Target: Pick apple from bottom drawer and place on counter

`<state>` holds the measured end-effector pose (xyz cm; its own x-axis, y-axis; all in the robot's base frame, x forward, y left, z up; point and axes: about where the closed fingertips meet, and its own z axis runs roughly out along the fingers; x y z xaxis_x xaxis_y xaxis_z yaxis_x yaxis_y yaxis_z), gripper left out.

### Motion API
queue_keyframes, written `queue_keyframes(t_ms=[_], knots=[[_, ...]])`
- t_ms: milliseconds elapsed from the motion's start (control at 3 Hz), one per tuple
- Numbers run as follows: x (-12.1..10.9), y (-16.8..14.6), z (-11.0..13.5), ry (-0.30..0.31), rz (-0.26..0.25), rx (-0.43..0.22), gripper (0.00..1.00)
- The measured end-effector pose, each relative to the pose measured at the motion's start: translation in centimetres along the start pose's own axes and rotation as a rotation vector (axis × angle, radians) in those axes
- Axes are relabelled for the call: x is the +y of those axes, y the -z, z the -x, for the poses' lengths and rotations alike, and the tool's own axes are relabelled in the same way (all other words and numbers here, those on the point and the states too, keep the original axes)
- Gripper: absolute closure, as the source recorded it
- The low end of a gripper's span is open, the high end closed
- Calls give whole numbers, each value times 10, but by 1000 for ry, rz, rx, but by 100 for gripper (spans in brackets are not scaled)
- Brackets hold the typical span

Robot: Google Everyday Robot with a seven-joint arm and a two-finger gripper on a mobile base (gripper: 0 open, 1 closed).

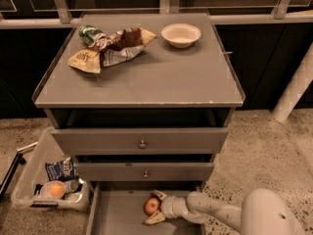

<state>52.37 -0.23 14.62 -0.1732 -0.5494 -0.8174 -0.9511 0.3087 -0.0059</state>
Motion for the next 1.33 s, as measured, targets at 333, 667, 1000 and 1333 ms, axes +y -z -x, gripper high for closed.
queue_keyframes(t_ms=[333,667,1000,1333], knots=[[0,0,0,0,0,0,43],[0,0,0,0,0,0,66],[0,0,0,0,0,0,89],[3,2,5,-7,16,-15,100]])
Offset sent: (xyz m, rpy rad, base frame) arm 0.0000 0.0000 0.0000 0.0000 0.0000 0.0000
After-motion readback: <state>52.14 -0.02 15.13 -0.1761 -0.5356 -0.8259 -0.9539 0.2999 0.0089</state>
